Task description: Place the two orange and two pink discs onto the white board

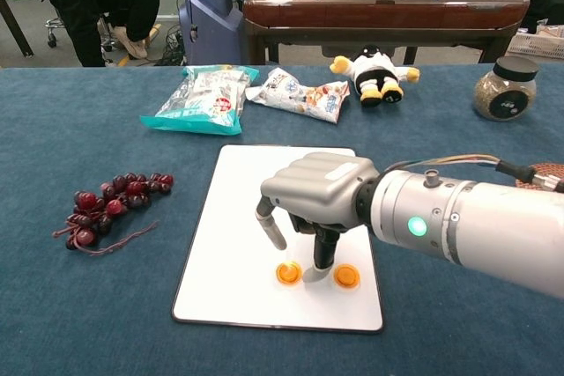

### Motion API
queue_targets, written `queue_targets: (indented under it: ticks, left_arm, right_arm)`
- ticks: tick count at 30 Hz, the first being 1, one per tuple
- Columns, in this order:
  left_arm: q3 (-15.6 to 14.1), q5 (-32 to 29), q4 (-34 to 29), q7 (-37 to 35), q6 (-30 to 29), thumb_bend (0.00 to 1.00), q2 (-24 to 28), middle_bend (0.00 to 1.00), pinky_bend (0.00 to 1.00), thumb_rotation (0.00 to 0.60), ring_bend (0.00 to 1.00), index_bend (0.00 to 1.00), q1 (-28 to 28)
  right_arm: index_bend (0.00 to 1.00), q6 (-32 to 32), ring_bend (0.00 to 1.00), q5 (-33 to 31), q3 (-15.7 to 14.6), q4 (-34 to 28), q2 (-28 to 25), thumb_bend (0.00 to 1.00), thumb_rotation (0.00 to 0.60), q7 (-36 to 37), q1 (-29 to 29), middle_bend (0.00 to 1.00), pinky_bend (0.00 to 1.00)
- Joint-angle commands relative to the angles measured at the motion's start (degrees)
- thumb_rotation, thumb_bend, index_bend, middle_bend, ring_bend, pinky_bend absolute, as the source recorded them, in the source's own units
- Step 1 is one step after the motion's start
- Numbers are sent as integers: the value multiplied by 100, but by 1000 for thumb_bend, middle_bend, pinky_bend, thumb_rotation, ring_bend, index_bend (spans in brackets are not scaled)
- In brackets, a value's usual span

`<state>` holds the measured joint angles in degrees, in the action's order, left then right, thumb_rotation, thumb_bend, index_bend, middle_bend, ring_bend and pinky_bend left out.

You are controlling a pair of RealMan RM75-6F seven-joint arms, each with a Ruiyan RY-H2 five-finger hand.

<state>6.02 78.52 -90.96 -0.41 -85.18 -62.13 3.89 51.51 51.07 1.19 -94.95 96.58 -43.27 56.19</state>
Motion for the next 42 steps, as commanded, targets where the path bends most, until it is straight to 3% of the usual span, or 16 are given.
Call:
queue_targets:
  ticks: [1, 11, 22, 42]
  left_arm:
    - [-3, 8, -3, -5, -2, 272, 7, 451, 472, 600, 294, 375, -2]
    - [-10, 18, 5, -9, 17, 272, 11, 451, 472, 600, 294, 375, 2]
    - [-21, 19, 20, 80, 45, 272, -39, 451, 472, 600, 294, 375, 22]
    - [-14, 10, 32, 62, 55, 272, -49, 451, 472, 600, 294, 375, 28]
  right_arm:
    - [460, -12, 1000, 26, 6, 34, 18, 0, 600, 38, 6, 1000, 1000]
    - [441, 338, 1000, 199, 17, -287, -444, 4, 600, 83, -147, 1000, 1000]
    - [442, 747, 1000, -4, -5, -584, -1214, 96, 600, 70, -442, 1000, 1000]
    - [441, 403, 1000, -489, -168, -270, -1380, 131, 600, 179, -600, 1000, 1000]
